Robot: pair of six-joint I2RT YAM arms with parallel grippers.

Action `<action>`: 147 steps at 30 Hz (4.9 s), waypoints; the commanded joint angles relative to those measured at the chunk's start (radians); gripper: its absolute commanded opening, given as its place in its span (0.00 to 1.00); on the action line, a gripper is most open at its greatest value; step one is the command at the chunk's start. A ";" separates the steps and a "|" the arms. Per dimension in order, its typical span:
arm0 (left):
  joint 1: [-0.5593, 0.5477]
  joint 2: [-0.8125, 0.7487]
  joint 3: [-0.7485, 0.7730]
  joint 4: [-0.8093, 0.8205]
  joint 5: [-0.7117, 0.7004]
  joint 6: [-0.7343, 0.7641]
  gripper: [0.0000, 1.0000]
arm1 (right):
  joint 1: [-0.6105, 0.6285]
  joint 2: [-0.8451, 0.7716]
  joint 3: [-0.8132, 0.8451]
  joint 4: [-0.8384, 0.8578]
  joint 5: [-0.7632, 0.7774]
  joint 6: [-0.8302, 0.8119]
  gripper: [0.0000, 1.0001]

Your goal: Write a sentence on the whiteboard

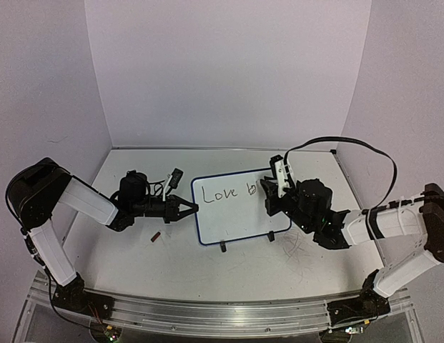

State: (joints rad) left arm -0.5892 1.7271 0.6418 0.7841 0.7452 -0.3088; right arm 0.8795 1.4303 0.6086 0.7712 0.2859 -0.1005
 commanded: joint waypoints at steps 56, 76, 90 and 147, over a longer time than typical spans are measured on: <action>0.007 -0.038 0.031 -0.050 -0.044 0.052 0.00 | -0.008 0.028 0.011 0.015 0.062 0.034 0.00; 0.008 -0.045 0.031 -0.053 -0.046 0.063 0.00 | -0.004 0.015 -0.038 -0.045 0.041 0.122 0.00; 0.008 -0.049 0.030 -0.058 -0.048 0.067 0.00 | 0.006 0.014 -0.049 -0.052 0.038 0.145 0.00; 0.008 -0.044 0.043 -0.070 -0.047 0.074 0.00 | -0.027 -0.018 -0.034 -0.024 0.016 0.092 0.00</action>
State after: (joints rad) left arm -0.5900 1.7138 0.6544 0.7380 0.7380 -0.2840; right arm 0.8558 1.4212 0.5823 0.7509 0.3050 -0.0349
